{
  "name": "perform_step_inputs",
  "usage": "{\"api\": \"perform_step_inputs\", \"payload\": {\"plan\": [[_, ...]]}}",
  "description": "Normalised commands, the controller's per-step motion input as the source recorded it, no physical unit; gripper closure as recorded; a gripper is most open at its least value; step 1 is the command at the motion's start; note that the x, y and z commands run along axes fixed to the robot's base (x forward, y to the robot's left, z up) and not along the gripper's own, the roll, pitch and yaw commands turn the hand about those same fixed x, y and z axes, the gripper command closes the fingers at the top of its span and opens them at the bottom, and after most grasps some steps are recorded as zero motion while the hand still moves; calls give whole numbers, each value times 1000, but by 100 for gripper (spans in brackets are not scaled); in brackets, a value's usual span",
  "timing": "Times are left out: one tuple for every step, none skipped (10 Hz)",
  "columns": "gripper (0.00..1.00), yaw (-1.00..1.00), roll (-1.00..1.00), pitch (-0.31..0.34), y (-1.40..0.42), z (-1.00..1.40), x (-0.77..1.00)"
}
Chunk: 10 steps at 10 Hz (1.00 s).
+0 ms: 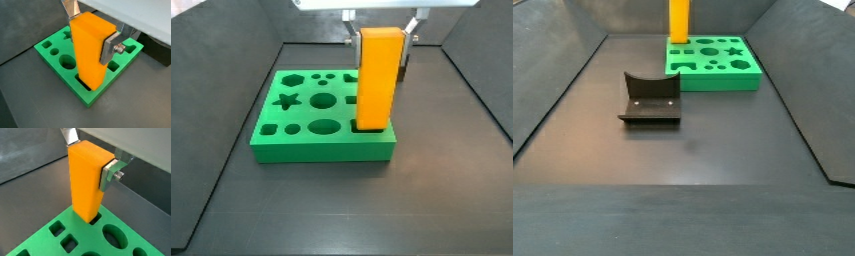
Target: Insert the rectangle object.
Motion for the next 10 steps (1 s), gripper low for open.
{"api": "perform_step_inputs", "payload": {"plan": [[100, 0, 0, 123, -120, -463, 0], [100, 0, 0, 119, -166, -446, 0], [100, 0, 0, 101, -149, -277, 0], [100, 49, 0, 37, -63, -294, -66], [100, 74, 0, 20, -37, -329, -23], [100, 60, 51, 0, 0, -480, 0], [100, 60, 171, 0, 43, -406, -226], [100, 29, 209, 0, 89, -260, -240], [100, 0, 219, 53, 74, -129, -143], [100, 0, 226, 57, 49, -109, -143]]}}
